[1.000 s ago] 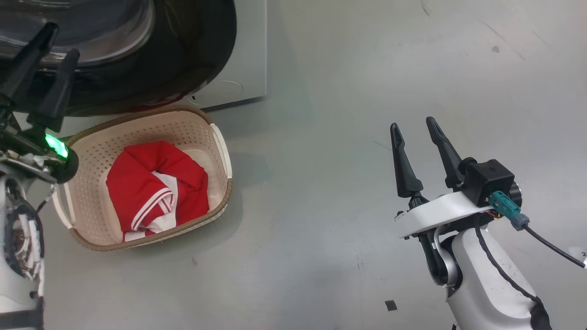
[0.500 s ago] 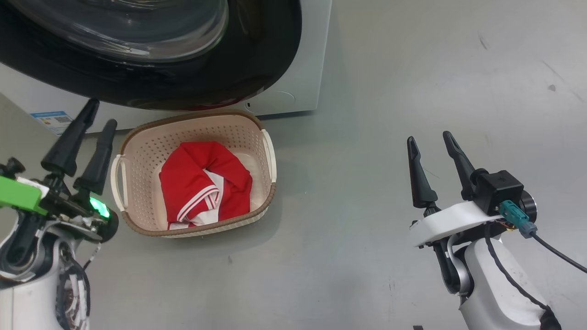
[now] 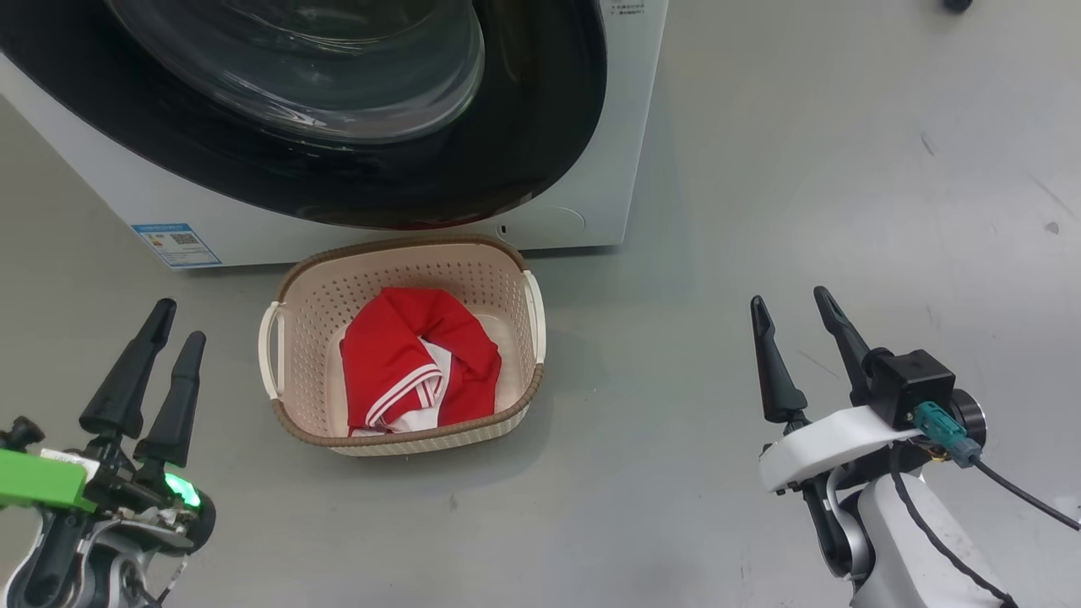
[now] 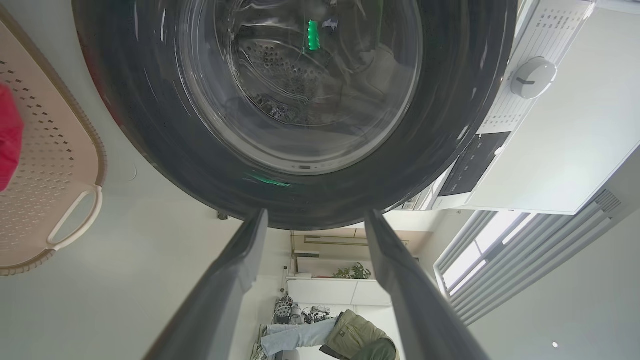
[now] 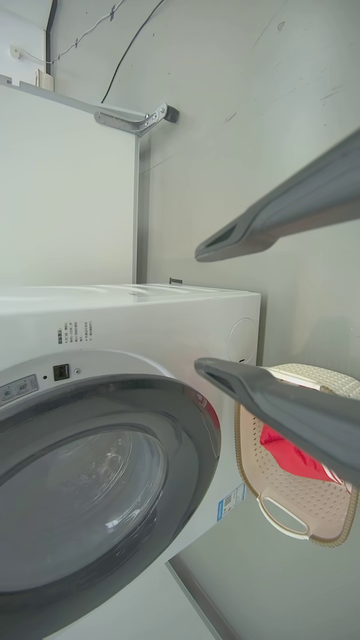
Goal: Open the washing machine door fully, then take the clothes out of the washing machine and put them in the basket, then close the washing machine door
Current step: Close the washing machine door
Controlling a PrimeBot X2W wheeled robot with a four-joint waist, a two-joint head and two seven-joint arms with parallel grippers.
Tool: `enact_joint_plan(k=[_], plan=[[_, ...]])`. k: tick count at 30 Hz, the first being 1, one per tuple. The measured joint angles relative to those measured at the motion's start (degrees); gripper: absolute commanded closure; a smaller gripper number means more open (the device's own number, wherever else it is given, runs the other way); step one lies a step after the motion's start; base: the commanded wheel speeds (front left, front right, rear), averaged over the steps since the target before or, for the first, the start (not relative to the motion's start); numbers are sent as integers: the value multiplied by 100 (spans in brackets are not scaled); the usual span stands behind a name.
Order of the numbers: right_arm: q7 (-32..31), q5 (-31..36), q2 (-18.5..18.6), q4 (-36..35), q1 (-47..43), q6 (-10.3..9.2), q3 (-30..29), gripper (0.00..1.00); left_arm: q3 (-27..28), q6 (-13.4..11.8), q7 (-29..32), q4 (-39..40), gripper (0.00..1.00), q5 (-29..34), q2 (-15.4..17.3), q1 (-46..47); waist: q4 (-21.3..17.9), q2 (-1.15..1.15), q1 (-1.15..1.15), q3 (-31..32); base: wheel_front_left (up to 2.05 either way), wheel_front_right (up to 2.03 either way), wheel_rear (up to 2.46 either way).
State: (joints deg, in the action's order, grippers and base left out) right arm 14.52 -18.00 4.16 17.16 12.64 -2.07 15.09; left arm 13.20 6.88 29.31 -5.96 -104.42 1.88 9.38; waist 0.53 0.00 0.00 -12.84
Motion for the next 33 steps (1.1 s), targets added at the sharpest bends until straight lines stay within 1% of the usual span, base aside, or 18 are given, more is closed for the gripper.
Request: enact_joint_plan(k=[4,8,11,15,16,17,20,24,29,32,33], plan=[[-1,4,23,62,-141,8,-26,0,-8,0,-247,296,0,433,0,-220,70,0,0,135,0,0,0],[-1,9,38,112,-239,25,-70,0,-69,0,-610,606,0,1222,2,-388,119,0,0,279,0,0,0],[-1,9,38,134,-281,27,-86,0,-129,0,-1001,867,0,2036,8,-530,137,0,0,386,0,0,0],[-1,29,33,133,-287,44,-125,0,-276,0,-1584,1267,0,3132,136,-603,133,0,0,506,0,0,0],[-1,29,33,133,-287,44,-125,0,-276,0,-1584,1267,0,3132,136,-603,133,0,0,506,0,0,0],[-1,42,33,132,-293,45,-148,0,-382,0,-1863,1401,0,3620,212,-633,124,0,0,556,0,0,0],[-1,43,30,111,-339,45,-161,0,-602,0,-2257,1555,0,4412,383,-780,103,0,0,610,0,0,0],[-1,44,23,88,-392,47,-180,0,-851,1,-2722,1588,0,5437,626,-964,86,0,0,636,0,0,0],[-1,55,15,73,-397,49,-197,0,-1053,4,-3219,1530,0,6481,682,-1190,69,0,0,681,0,0,0],[-1,66,13,65,-427,51,-209,0,-1187,-20,-3403,1390,0,6937,710,-1361,57,0,0,711,0,0,0],[-1,69,12,59,-453,51,-214,0,-1225,-68,-3457,1359,0,7086,711,-1418,53,0,0,721,0,0,0]])
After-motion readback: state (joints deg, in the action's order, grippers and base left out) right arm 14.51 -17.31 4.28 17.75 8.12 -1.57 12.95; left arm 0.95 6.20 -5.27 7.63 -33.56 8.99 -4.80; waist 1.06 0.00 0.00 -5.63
